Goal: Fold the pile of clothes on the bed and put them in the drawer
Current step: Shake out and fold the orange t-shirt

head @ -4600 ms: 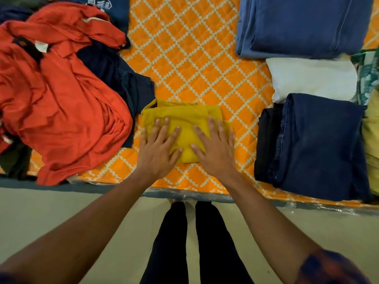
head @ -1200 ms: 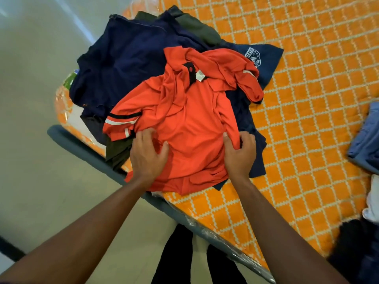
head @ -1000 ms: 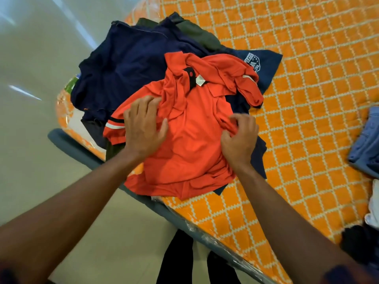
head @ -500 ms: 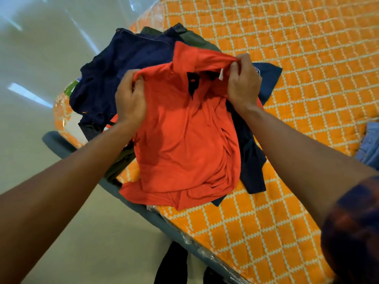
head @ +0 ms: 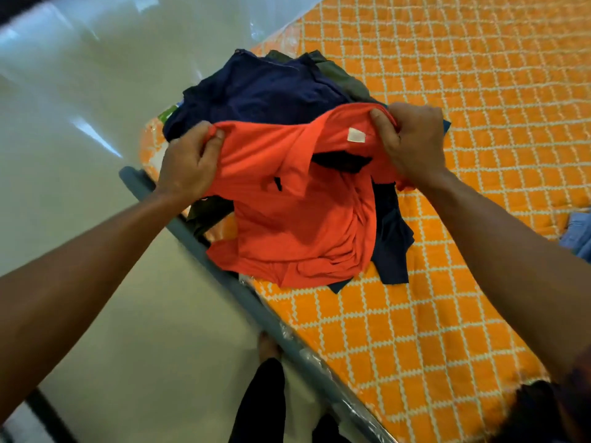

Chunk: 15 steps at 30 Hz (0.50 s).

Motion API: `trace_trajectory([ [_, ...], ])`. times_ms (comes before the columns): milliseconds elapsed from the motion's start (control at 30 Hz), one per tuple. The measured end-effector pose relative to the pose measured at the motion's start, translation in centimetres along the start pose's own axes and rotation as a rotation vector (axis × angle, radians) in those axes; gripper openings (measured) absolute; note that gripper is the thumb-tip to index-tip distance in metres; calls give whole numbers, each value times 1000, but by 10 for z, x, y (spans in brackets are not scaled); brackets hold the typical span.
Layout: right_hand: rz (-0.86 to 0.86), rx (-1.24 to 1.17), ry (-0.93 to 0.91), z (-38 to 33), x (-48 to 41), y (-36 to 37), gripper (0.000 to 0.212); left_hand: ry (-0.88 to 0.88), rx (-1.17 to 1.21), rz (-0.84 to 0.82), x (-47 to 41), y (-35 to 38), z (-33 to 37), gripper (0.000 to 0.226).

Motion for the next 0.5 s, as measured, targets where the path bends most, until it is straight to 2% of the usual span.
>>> trace_trajectory([
  [100,-17,-217,94,-18,33,-4,47,2,-20,-56,61,-21,-2,32],
  [200,-58,-376,93,-60,69,-3,42,-100,11,71,127,-42,-11,30],
  [267,-203,-444,14,-91,99,-3,39,-200,50,220,176,-62,-20,24],
  [300,-334,-452,-58,-106,114,-1,37,-246,65,280,199,-74,-26,20],
  [367,-647,-305,-278,-121,139,2,43,-308,98,338,228,-87,-29,18],
  [433,-961,2,-552,-141,178,12,42,-351,99,408,273,-109,-25,26],
  [467,-1060,145,-614,-146,191,19,37,-376,111,438,291,-118,-24,29],
  [500,-1102,183,-647,-158,205,26,31,-408,118,506,318,-133,-24,29],
])
Point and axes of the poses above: each hand's wrist, its own x-axis away from the middle knuckle, its own y-axis out of the palm, z = x × y, the point moved 3 cm from there along -x, towards the middle knuckle, and after that the axes turned 7 degrees about x, right-handed, at the moved point
